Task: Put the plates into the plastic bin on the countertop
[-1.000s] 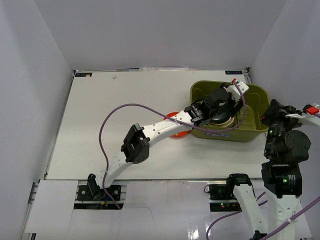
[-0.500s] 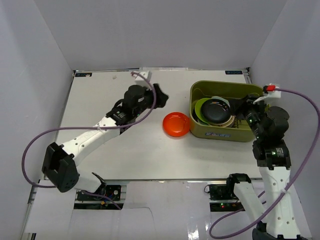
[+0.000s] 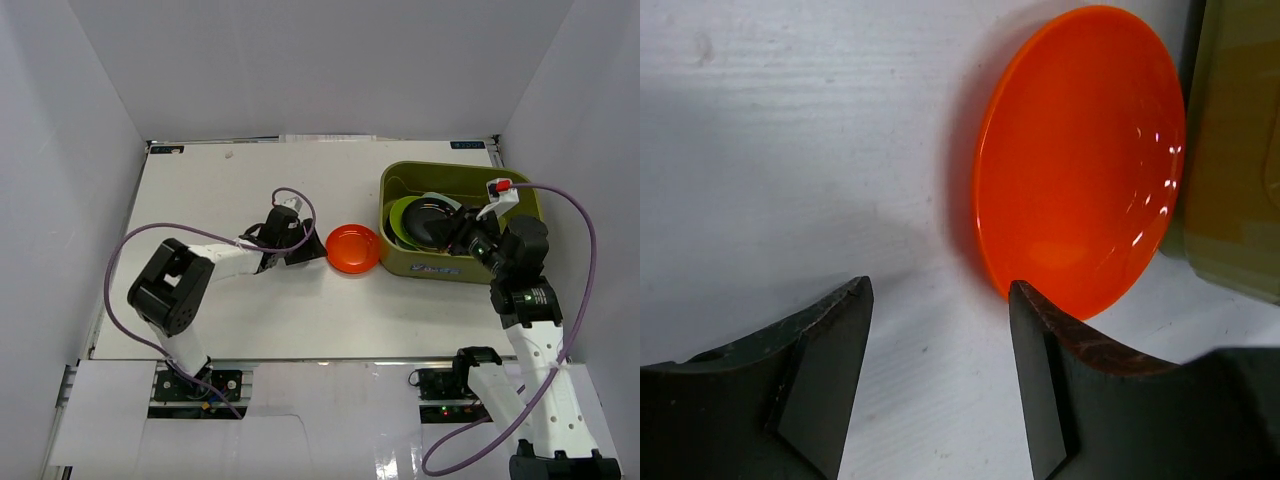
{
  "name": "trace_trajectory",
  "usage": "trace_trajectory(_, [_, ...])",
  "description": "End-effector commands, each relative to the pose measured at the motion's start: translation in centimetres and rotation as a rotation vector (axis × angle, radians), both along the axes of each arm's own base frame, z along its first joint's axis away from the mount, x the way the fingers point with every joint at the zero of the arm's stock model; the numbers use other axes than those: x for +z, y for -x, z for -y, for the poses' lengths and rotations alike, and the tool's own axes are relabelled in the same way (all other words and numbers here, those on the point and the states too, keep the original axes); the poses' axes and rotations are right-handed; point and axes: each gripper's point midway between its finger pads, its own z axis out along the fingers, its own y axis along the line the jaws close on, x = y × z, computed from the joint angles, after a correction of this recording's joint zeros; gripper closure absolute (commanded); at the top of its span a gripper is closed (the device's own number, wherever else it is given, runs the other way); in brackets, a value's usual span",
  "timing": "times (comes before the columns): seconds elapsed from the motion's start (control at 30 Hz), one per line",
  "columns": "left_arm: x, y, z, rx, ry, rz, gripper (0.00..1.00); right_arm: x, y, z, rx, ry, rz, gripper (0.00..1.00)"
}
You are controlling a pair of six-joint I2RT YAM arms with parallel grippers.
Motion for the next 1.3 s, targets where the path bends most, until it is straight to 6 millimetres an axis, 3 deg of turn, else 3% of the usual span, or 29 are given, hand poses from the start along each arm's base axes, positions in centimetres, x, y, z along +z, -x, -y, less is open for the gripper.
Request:
trace_trajectory(0.0, [2.1, -1.7, 2.5, -0.047, 0.102, 0.055, 0.33, 0.6, 0.2, -0.7, 0.034, -0.016, 0.039, 0.57])
trace_trajectory(0.13, [0.5, -2.7, 3.6, -0.052, 0.122, 0.034, 0.41, -0.9, 0.1, -1.1, 0.043, -0.029, 0.006, 0.57])
trace_trajectory(0.17, [-0.7, -2.9, 3.7, -0.052, 0.107, 0.013, 0.56, -1.2, 0.1, -1.2, 0.047, -0.032, 0.0, 0.57])
trace_trajectory(0.27, [-1.3, -3.6, 3.5, -0.02, 0.089, 0.016, 0.84, -2.0, 0.1, -1.7, 0.066, -0.037, -0.019, 0.57])
trace_trajectory(0.3, [-1.4, -3.8, 3.0, -0.001, 0.067, 0.027, 0.98, -2.0, 0.2, -1.8, 0.072, -0.037, -0.019, 0.57])
trace_trajectory(0.43, [0.2, -4.4, 0.3, 0.07, 0.016, 0.088, 1.0, -2.2, 0.1, -2.2, 0.088, -0.031, -0.02, 0.57])
trace_trajectory(0.47, [0.9, -4.7, -0.8, 0.098, 0.022, 0.103, 1.0, -2.3, 0.2, -2.4, 0.096, -0.032, -0.021, 0.57])
trace_trajectory(0.5, [3.2, -4.9, -1.5, 0.125, 0.045, 0.151, 1.0, -2.2, 0.2, -2.4, 0.097, -0.036, -0.019, 0.57])
trace_trajectory(0.57, [4.0, -4.4, -3.4, 0.167, 0.034, 0.161, 1.0, -1.6, 0.2, -2.6, 0.099, -0.045, 0.0, 0.57])
trace_trajectory(0.6, [7.0, -4.7, -4.5, 0.222, 0.051, 0.236, 1.0, -1.4, 0.2, -2.6, 0.097, -0.045, 0.006, 0.57])
trace_trajectory(0.63, [7.4, -3.9, -5.4, 0.24, 0.057, 0.247, 1.0, -1.1, 0.2, -2.5, 0.093, -0.047, 0.016, 0.57])
trace_trajectory(0.67, [9.2, -3.7, -5.5, 0.248, 0.096, 0.294, 1.0, -0.6, 0.2, -2.4, 0.084, -0.048, 0.034, 0.57])
trace_trajectory(0.7, [12.8, -3.1, -5.6, 0.249, 0.161, 0.371, 1.0, -0.2, 0.2, -2.3, 0.078, -0.048, 0.047, 0.57])
trace_trajectory(0.73, [14.5, -2.7, -5.4, 0.236, 0.2, 0.4, 1.0, 0.3, 0.2, -2.1, 0.069, -0.043, 0.061, 0.57])
trace_trajectory(0.8, [19.1, -1.9, -4.7, 0.194, 0.268, 0.486, 1.0, 2.0, 0.0, -1.4, 0.031, -0.025, 0.105, 0.59])
trace_trajectory(0.83, [20.5, -1.0, -3.3, 0.151, 0.275, 0.522, 1.0, 2.7, 0.0, -1.2, 0.021, -0.022, 0.121, 0.62])
trace_trajectory(0.87, [23.4, -0.7, -2.2, 0.129, 0.3, 0.576, 1.0, 3.4, 0.0, -1.1, 0.012, -0.021, 0.137, 0.68])
trace_trajectory(0.9, [24.8, -0.2, -1.0, 0.103, 0.301, 0.603, 1.0, 4.7, 0.0, -0.7, -0.011, -0.026, 0.166, 0.85])
trace_trajectory(0.93, [24.9, 0.9, 1.8, 0.039, 0.292, 0.6, 1.0, 5.6, 0.3, -0.4, -0.031, -0.034, 0.194, 0.92])
trace_trajectory(0.97, [27.5, 0.7, 3.1, 0.016, 0.288, 0.645, 1.0, 6.4, 0.5, 0.0, -0.055, -0.043, 0.215, 0.92])
trace_trajectory(1.0, [28.0, 0.8, 4.5, -0.014, 0.288, 0.649, 1.0, 7.2, 0.4, 0.9, -0.114, -0.058, 0.235, 0.92])
trace_trajectory(1.03, [26.7, 0.6, 6.5, -0.049, 0.269, 0.623, 1.0, 8.4, 1.1, 1.5, -0.145, -0.072, 0.277, 0.92])
trace_trajectory(1.07, [28.1, 0.2, 7.5, -0.059, 0.287, 0.643, 1.0, 9.0, 1.2, 2.4, -0.199, -0.08, 0.3, 0.92])
trace_trajectory(1.1, [28.1, -0.1, 8.4, -0.073, 0.289, 0.639, 1.0, 9.6, 1.6, 3.0, -0.225, -0.086, 0.321, 0.92])
trace_trajectory(1.13, [26.3, -0.9, 10.0, -0.094, 0.263, 0.608, 1.0, 10.6, 2.5, 3.5, -0.245, -0.097, 0.358, 0.92])
trace_trajectory(1.17, [25.9, -1.3, 10.8, -0.109, 0.247, 0.606, 1.0, 10.9, 2.8, 3.8, -0.261, -0.098, 0.371, 0.92])
trace_trajectory(1.2, [27.4, -2.0, 11.8, -0.117, 0.261, 0.631, 1.0, 11.1, 3.2, 4.1, -0.274, -0.097, 0.376, 0.92])
trace_trajectory(1.23, [27.0, -2.5, 12.8, -0.131, 0.248, 0.624, 1.0, 11.6, 3.8, 4.2, -0.272, -0.094, 0.395, 0.92])
trace_trajectory(1.27, [23.6, -3.5, 14.2, -0.15, 0.192, 0.566, 1.0, 11.6, 3.8, 4.8, -0.306, -0.093, 0.394, 0.92])
